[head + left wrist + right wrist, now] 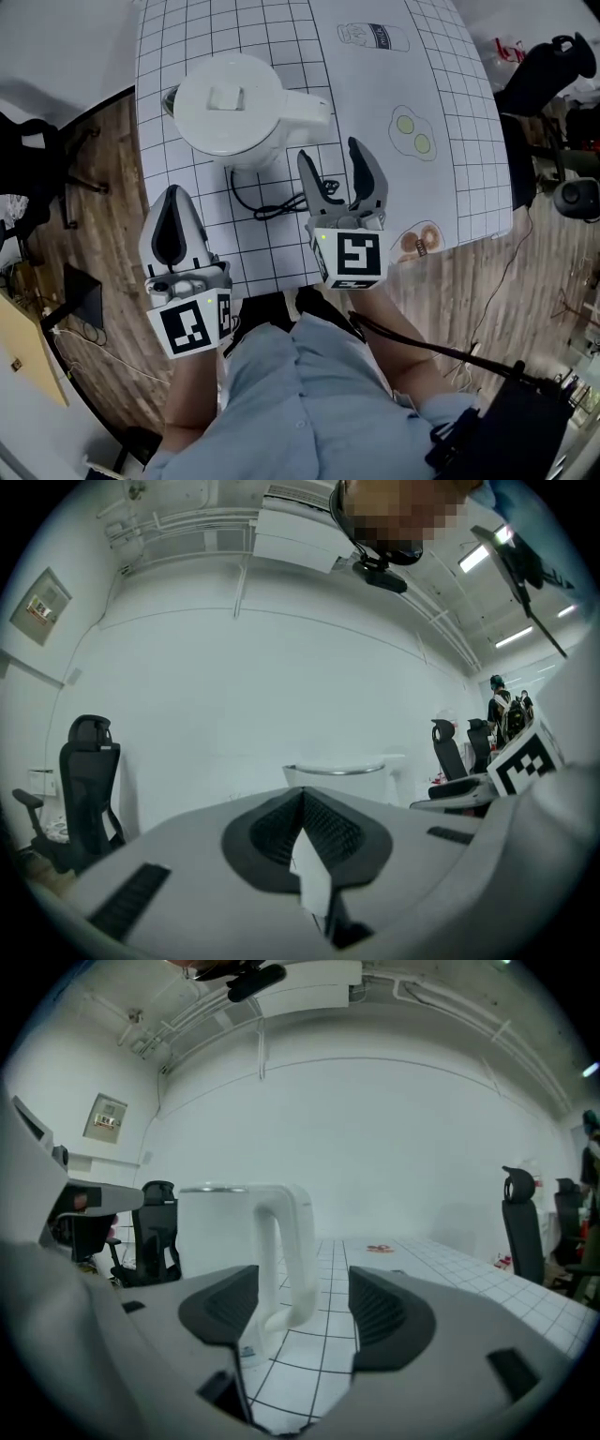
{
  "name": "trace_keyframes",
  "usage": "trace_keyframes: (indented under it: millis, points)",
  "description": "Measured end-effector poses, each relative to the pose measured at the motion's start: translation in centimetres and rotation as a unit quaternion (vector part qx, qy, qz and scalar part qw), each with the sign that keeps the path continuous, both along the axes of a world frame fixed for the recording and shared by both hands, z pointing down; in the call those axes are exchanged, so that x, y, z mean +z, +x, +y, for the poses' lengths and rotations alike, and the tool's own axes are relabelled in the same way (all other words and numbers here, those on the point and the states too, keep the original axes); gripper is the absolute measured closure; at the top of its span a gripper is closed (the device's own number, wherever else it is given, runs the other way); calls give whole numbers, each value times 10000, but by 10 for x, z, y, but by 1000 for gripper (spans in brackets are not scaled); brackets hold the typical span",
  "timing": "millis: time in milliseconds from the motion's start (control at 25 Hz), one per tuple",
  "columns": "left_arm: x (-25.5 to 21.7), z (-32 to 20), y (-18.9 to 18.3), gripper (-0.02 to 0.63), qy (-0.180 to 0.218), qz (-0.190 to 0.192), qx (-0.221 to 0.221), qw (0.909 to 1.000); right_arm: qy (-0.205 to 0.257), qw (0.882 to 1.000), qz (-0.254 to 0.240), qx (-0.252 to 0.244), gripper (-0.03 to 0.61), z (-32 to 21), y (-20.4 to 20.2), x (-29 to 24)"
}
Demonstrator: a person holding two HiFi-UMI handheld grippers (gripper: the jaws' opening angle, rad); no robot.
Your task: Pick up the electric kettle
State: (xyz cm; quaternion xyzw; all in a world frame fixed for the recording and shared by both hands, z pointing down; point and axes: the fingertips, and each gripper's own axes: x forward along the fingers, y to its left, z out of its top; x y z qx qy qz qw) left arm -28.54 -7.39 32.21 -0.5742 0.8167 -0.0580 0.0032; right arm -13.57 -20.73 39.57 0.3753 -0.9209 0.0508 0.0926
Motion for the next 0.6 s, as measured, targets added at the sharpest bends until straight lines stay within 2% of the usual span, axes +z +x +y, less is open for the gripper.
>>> trace_keyframes:
  millis: [280, 600]
  points:
    - [19, -22, -23, 614, -239, 197, 37, 9995, -244, 9990, 325, 191, 290, -17, -14, 25]
    - [30, -36, -42, 614, -381, 264, 19, 9989, -52, 9979, 255, 595, 294, -43, -27, 21]
